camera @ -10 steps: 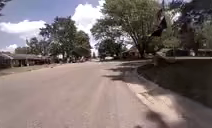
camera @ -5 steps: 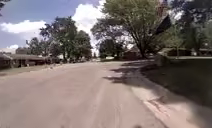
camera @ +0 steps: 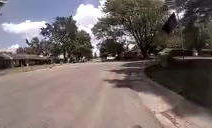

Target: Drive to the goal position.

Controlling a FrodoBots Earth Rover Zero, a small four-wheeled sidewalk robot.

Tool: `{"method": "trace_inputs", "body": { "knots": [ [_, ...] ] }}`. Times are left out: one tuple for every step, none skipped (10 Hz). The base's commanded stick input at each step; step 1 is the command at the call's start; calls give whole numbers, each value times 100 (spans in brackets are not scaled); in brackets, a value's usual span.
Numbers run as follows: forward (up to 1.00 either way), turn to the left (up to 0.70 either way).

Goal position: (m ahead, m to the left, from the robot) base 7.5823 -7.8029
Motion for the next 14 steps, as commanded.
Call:
{"method": "trace_inputs", "body": {
  "knots": [
    [70, 0],
    [70, 0],
    [70, 0],
    [70, 0],
    [70, 0],
    [70, 0],
    [70, 0],
    [70, 0],
    [70, 0],
    [70, 0],
    [70, 0],
    [70, 0],
    [70, 0],
    [70, 0]
  ]
}}
